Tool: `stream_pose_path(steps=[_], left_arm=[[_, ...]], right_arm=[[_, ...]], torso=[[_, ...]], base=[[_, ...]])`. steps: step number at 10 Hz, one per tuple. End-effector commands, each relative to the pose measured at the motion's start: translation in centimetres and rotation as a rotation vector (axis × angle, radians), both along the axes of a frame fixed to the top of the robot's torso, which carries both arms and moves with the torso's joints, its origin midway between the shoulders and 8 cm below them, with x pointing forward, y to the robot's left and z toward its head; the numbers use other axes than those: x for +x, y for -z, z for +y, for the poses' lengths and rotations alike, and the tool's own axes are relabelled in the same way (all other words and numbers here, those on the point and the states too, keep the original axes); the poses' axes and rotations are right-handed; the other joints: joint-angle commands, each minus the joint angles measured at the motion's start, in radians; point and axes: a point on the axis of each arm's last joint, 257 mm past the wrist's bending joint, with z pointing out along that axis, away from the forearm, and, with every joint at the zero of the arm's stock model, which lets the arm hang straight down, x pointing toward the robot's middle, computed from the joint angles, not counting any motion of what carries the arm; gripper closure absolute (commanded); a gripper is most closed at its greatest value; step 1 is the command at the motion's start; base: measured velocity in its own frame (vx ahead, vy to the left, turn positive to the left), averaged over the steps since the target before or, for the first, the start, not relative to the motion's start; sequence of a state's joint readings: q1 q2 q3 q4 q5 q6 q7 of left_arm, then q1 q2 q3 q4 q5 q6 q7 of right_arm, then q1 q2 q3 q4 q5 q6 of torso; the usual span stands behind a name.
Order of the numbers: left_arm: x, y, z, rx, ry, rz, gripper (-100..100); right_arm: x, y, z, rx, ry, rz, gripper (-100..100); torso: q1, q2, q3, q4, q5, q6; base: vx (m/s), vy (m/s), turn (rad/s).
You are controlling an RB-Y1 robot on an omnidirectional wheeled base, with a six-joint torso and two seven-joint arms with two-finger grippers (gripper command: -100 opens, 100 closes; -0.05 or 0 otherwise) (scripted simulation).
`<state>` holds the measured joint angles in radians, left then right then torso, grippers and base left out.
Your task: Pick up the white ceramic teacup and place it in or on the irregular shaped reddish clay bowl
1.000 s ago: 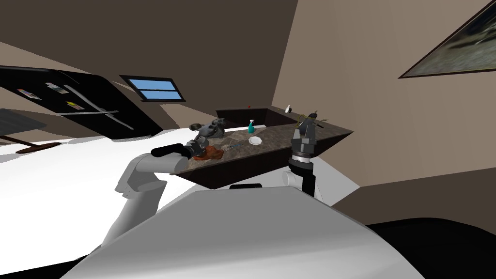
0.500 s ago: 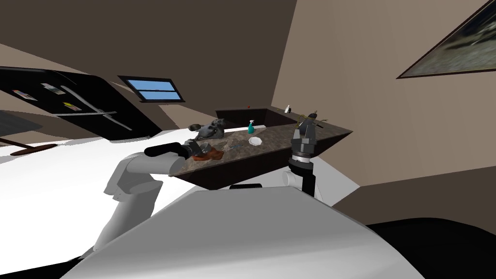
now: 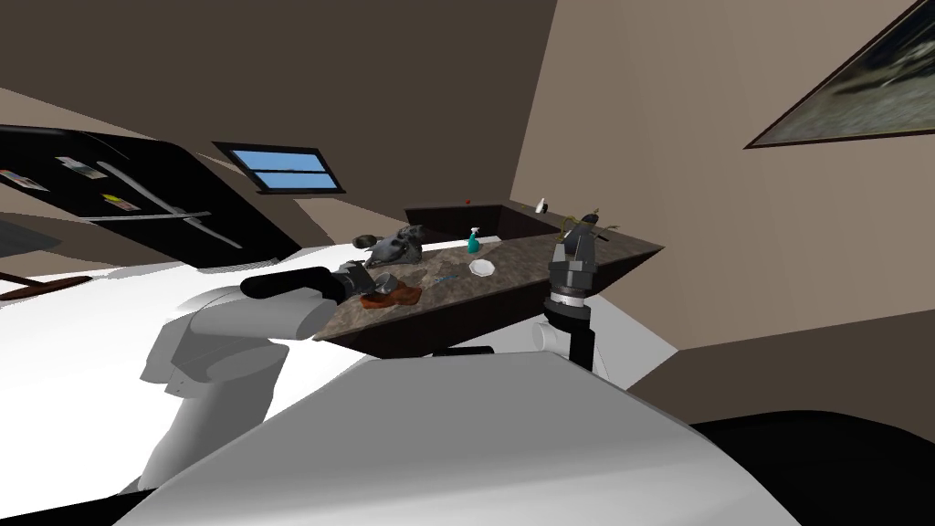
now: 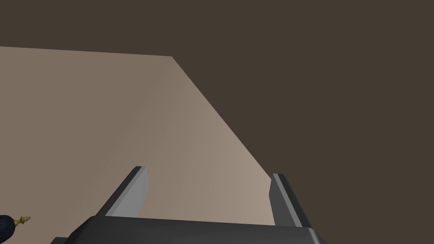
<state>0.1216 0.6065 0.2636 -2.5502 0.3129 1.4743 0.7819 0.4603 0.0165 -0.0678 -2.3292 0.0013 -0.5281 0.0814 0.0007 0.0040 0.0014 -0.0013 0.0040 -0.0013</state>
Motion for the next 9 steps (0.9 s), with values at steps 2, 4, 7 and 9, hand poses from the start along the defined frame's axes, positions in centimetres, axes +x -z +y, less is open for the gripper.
stream_pose_path(steps=[2, 4, 7, 9], left_arm=[[-1.3, -1.13, -0.41, 0.004, -0.008, 0.005, -100], [-1.13, -0.87, -0.26, 0.002, -0.007, 0.005, 0], [-1.12, -0.87, -0.26, 0.002, -0.007, 0.005, 0], [-1.12, -0.87, -0.26, 0.002, -0.007, 0.005, 0]], right_arm=[[0.0, 0.0, 0.0, 0.0, 0.0, 0.0, 0], [0.0, 0.0, 0.0, 0.0, 0.0, 0.0, 0], [0.0, 0.0, 0.0, 0.0, 0.0, 0.0, 0], [0.0, 0.0, 0.0, 0.0, 0.0, 0.0, 0]], torso=[[0.0, 0.0, 0.0, 0.0, 0.0, 0.0], [-0.001, 0.002, 0.001, 0.0, 0.0, 0.0], [-0.002, 0.003, 0.002, 0.001, 0.0, 0.0], [-0.002, 0.003, 0.002, 0.001, 0.0, 0.0]], base=[[0.039, 0.021, -0.022], [0.008, 0.006, -0.002], [0.0, 0.0, 0.0], [0.0, 0.0, 0.0]])
